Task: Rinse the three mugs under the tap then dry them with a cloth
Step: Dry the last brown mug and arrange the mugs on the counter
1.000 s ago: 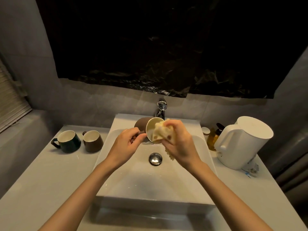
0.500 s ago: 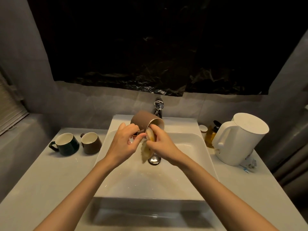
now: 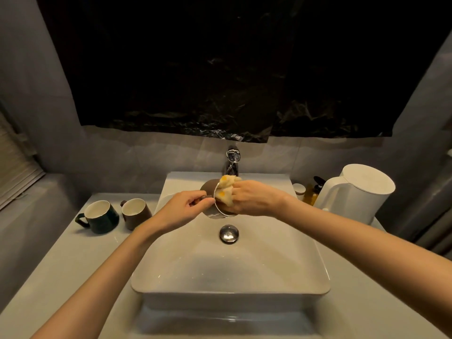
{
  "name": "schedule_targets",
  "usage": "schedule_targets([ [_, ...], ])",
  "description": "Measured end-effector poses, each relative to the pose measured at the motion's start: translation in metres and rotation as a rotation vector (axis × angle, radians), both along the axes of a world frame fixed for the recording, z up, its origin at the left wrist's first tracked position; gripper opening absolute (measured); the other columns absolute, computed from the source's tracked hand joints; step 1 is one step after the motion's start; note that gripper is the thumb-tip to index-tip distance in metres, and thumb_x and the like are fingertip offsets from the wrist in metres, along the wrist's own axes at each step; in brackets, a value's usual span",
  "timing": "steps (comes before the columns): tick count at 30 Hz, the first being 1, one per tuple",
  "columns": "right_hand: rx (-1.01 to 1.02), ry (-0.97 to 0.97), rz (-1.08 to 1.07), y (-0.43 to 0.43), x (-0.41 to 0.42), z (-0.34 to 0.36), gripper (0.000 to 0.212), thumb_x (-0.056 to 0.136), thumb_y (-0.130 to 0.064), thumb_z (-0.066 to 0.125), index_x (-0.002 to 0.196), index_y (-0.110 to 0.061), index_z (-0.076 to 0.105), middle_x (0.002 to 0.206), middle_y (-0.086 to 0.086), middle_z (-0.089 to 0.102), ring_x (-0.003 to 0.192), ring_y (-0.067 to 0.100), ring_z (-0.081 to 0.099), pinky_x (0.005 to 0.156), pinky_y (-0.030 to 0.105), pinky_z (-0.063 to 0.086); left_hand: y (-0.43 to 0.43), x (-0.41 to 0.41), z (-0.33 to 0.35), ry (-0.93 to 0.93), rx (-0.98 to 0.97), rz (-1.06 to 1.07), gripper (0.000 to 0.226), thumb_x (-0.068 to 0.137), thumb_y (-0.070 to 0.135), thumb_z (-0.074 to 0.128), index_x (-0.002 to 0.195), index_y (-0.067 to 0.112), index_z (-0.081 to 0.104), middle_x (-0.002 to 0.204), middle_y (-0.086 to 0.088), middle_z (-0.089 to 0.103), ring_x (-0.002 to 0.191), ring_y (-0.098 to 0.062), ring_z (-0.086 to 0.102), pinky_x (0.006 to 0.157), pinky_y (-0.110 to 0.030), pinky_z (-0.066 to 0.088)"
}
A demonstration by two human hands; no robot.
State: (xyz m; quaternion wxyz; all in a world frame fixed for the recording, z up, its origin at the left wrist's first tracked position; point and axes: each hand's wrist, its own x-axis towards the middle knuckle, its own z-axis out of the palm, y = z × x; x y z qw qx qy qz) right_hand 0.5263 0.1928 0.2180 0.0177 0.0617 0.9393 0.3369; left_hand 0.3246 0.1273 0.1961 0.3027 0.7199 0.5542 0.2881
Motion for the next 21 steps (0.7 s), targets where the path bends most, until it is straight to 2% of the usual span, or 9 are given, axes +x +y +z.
schedule_targets([
  [2,-0.051,0.047,-0.008,0.0,-0.008,0.001,0.018,0.061,-0.005,0.082,0.073,-0.013,0.071,0.066,0.002,0.067,0.057,0.018,0.065,0.054,0.026,0.051,0.001,0.002,0.004,0.035,-0.015,-0.029,0.028,0.095,0.034,0.051,0.078,0.015,0.062,0.076,-0.008,0.06,0.076,-0.023,0.056,0.07,-0.038,0.049],
  [4,-0.138,0.136,-0.108,-0.005,-0.015,0.005,0.022,0.058,0.0,0.083,0.075,-0.008,0.071,0.065,0.007,0.067,0.054,0.022,0.064,0.044,0.025,0.045,0.001,0.002,0.008,0.031,0.021,-0.024,0.029,0.094,0.033,0.052,0.074,0.013,0.061,0.069,-0.004,0.056,0.066,-0.012,0.05,0.063,-0.031,0.042],
  [7,-0.345,0.172,-0.353,-0.014,-0.019,0.002,0.037,0.087,0.002,0.057,0.123,-0.006,0.057,0.116,0.014,0.063,0.099,0.029,0.063,0.068,0.034,0.047,-0.002,0.003,0.013,-0.008,0.119,0.016,0.03,0.093,0.025,0.056,0.065,0.016,0.055,0.059,0.006,0.047,0.057,-0.002,0.043,0.055,-0.014,0.033],
  [10,-0.592,0.313,-0.502,-0.019,-0.023,-0.007,0.032,0.089,-0.002,0.055,0.121,-0.007,0.057,0.125,0.012,0.059,0.113,0.028,0.055,0.085,0.033,0.043,-0.006,0.007,0.011,0.015,0.208,0.049,0.029,0.093,0.025,0.057,0.066,0.014,0.054,0.061,0.006,0.048,0.061,-0.004,0.043,0.056,-0.013,0.033],
  [12,-0.749,0.575,-0.521,-0.023,-0.025,-0.013,0.016,0.09,-0.009,0.056,0.103,-0.003,0.064,0.108,0.014,0.064,0.1,0.028,0.058,0.08,0.033,0.044,-0.008,0.008,0.006,0.022,0.227,0.079,0.029,0.092,0.028,0.057,0.069,0.011,0.054,0.064,0.005,0.049,0.067,-0.008,0.042,0.059,-0.017,0.032],
  [14,-0.966,0.865,-0.579,-0.028,-0.029,-0.018,0.016,0.091,-0.013,0.057,0.091,-0.001,0.067,0.091,0.01,0.064,0.085,0.023,0.057,0.069,0.026,0.043,-0.008,0.009,0.002,-0.007,0.229,0.095,0.028,0.092,0.028,0.057,0.07,0.011,0.054,0.065,0.005,0.05,0.07,-0.011,0.042,0.061,-0.023,0.033],
  [16,-1.25,1.18,-0.68,-0.035,-0.036,-0.02,0.016,0.091,-0.015,0.057,0.094,-0.005,0.069,0.086,0.0,0.062,0.081,0.014,0.058,0.066,0.019,0.043,-0.009,0.011,0.001,-0.054,0.227,0.12,0.026,0.093,0.026,0.057,0.07,0.013,0.054,0.066,0.005,0.05,0.07,-0.012,0.042,0.063,-0.025,0.035],
  [19,-1.728,1.677,-0.752,-0.039,-0.049,-0.012,0.014,0.093,-0.011,0.055,0.097,-0.008,0.067,0.078,-0.001,0.063,0.075,0.013,0.06,0.06,0.02,0.047,-0.009,0.016,0.001,-0.108,0.198,0.145,0.027,0.094,0.027,0.054,0.076,0.007,0.058,0.068,-0.002,0.053,0.069,-0.014,0.045,0.063,-0.027,0.037],
  [21,-1.764,1.846,-0.702,-0.043,-0.052,-0.007,0.012,0.094,-0.009,0.053,0.097,-0.008,0.065,0.079,-0.001,0.061,0.073,0.011,0.058,0.059,0.02,0.046,-0.009,0.019,0.002,-0.136,0.197,0.164,0.03,0.094,0.028,0.053,0.08,0.002,0.06,0.07,-0.007,0.054,0.067,-0.013,0.045,0.062,-0.026,0.037],
])
